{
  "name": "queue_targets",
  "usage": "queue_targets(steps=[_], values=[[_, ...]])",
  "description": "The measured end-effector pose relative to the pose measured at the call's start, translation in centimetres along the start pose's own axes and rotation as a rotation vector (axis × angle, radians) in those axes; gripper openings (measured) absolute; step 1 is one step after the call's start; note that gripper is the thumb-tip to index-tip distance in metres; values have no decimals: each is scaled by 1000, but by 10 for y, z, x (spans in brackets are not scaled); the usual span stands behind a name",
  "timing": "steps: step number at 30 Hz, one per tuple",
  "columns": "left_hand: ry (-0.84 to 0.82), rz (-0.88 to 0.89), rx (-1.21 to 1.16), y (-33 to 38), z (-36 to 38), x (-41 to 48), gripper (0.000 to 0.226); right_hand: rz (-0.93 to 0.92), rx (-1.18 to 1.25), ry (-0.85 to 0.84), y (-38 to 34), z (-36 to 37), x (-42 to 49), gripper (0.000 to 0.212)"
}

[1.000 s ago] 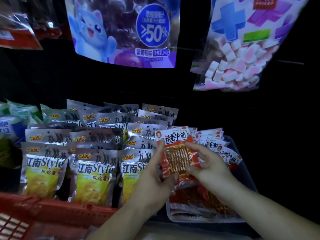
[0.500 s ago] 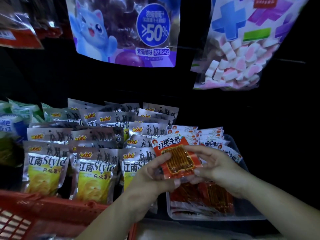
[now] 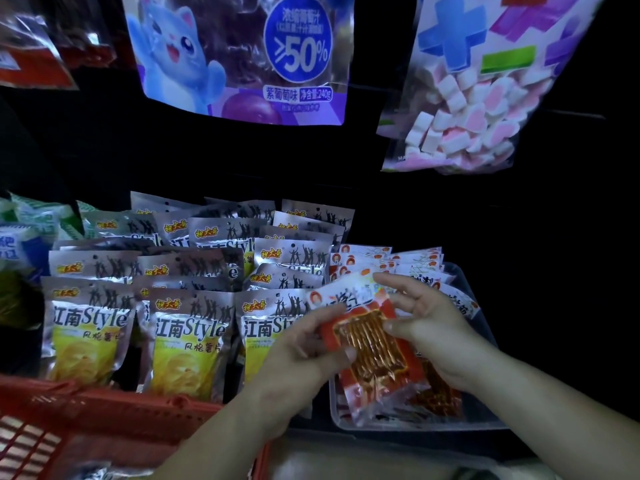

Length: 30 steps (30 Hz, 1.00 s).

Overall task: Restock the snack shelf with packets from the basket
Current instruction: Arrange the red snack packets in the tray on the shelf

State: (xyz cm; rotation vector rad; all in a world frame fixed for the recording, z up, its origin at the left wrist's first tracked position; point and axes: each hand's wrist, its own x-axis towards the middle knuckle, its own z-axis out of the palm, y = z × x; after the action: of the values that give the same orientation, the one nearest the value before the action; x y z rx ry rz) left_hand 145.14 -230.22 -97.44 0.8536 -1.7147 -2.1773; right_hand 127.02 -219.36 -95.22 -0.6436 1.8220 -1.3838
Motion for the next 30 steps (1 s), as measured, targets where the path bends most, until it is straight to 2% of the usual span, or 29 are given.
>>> queue_targets(steps=[4,7,10,12,15,18,19,22,23,25,26,27,29,30], values=[[184,70,-91,6,4,2,52,-55,-35,-97,-4,7,-7,72],[197,88,-46,5,5,4,58,-102,-57,-28,-6,12,-8,58],[190,84,-105,5,5,4,67,-111,-65,10,-7,13,-6,53],[208,83,-104,5,5,4,72,-133,-93,33,-9,13,-6,57],[229,93,-60,4,2,4,83,-148,-96,47,-7,13,-6,73],[195,79,-79,6,3,5,95,-134,-114,70,-4,13,-4,70],[189,79,-97,8,5,5,87,-133,-123,81,-3,13,-3,63],[251,94,-124,16,9,7,23,-154,-192,169,-3,12,-4,39],[277,98,-145,16,10,8,14,-177,-234,226,-4,11,-4,32],[310,132,-161,16,16,11,14,-214,-269,258,-11,7,-6,16],[312,181,-136,17,20,12,15,-220,-232,201,-18,6,-9,11],[310,247,-79,16,26,11,15,-208,-146,98,-23,6,-11,14],[270,367,64,17,41,6,17,-139,59,-117,-32,9,-17,38],[222,404,131,16,48,3,19,-146,66,-159,-34,11,-20,47]])
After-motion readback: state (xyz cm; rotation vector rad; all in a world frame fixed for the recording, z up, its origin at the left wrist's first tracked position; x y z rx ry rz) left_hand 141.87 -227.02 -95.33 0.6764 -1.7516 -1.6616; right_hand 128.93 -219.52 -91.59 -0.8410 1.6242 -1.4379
